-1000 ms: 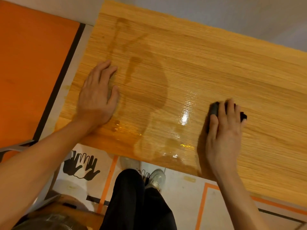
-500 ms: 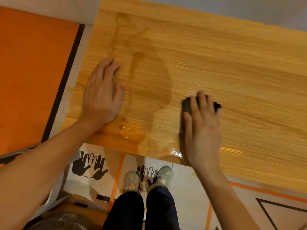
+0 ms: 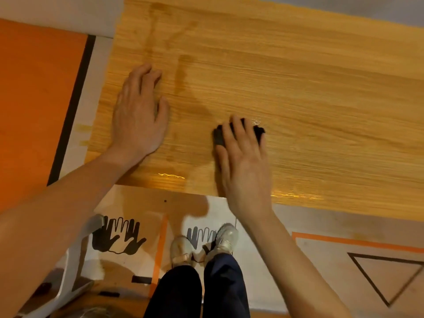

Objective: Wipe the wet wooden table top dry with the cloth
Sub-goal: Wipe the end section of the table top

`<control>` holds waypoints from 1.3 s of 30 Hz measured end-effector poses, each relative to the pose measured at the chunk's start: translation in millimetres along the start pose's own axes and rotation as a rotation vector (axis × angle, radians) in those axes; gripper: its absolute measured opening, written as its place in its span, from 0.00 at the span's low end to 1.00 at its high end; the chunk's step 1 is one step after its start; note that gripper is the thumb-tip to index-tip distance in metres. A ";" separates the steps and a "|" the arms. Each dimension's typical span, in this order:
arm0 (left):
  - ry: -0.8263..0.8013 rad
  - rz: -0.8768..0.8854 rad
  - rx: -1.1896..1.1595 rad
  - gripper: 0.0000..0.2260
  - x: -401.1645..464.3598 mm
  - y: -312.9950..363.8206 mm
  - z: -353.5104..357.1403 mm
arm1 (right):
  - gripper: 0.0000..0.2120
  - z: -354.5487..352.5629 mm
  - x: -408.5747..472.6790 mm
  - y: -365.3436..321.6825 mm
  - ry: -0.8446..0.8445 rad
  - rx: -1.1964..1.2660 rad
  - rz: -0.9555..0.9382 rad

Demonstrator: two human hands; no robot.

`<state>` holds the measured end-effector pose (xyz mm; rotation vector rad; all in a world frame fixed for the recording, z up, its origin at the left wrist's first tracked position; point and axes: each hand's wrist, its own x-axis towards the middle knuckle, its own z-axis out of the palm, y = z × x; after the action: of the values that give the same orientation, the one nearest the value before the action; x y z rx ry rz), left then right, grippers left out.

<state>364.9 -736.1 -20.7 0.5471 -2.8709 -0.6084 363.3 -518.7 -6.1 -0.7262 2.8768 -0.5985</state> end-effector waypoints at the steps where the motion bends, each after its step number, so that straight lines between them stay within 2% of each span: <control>1: -0.016 0.001 -0.011 0.22 0.4 -0.8 -0.9 | 0.23 -14.2 -9.6 26.6 0.033 -0.008 0.080; 4: -0.113 0.036 -0.037 0.23 -0.6 -6.3 -8.0 | 0.24 -39.0 -25.1 77.7 0.135 0.009 0.332; 7: -0.179 0.077 -0.048 0.24 -17.2 -9.4 -18.6 | 0.24 -24.9 -19.4 58.5 0.212 0.031 0.445; 10: -0.178 0.076 -0.095 0.24 -43.1 -7.6 -20.5 | 0.21 10.2 -3.5 -9.0 0.217 -0.045 0.312; 13: -0.146 0.114 -0.054 0.22 -56.5 -11.3 -13.9 | 0.20 46.1 3.4 -81.1 0.143 -0.011 0.125; 15: -0.122 0.153 -0.012 0.22 -58.0 -13.0 -11.0 | 0.23 46.4 -0.5 -87.1 0.079 0.006 -0.009; 17: -0.111 0.158 0.003 0.22 -59.5 -13.2 -9.2 | 0.22 28.2 -12.8 -50.7 0.024 0.002 -0.062; 19: -0.106 0.152 -0.008 0.22 -60.6 -12.3 -9.2 | 0.22 1.1 -34.0 6.7 0.061 -0.007 0.038; 22: -0.098 0.148 -0.007 0.22 -59.5 -11.9 -9.1 | 0.23 -37.4 -66.5 86.5 0.175 0.034 0.348; 24: -0.087 0.152 0.000 0.22 -56.8 -12.7 -8.3 | 0.23 -41.9 -74.7 100.4 0.278 0.078 0.507; 26: -0.079 0.148 0.005 0.22 -56.0 -13.0 -7.4 | 0.23 -26.3 -67.0 74.7 0.351 0.067 0.558; 28: -0.071 0.154 0.009 0.21 -56.3 -13.7 -7.2 | 0.23 1.4 -51.3 23.2 0.351 0.016 0.461; 32: -0.048 0.173 0.025 0.21 -56.9 -14.5 -6.2 | 0.22 49.1 -30.6 -71.3 0.246 0.030 0.127; 34: -0.041 0.172 0.023 0.21 -57.3 -14.7 -5.8 | 0.22 41.9 -32.1 -63.4 0.169 0.032 -0.024; 36: -0.044 0.169 0.012 0.22 -57.1 -15.2 -6.0 | 0.21 22.2 -43.6 -24.6 0.132 0.029 -0.075; 39: -0.044 0.167 -0.007 0.22 -57.1 -15.8 -6.0 | 0.21 -13.4 -71.5 51.6 0.187 0.034 0.088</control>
<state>423.9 -729.8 -26.2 0.2918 -2.9155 -0.6100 401.1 -438.2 -13.5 -0.5624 3.0402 -0.7392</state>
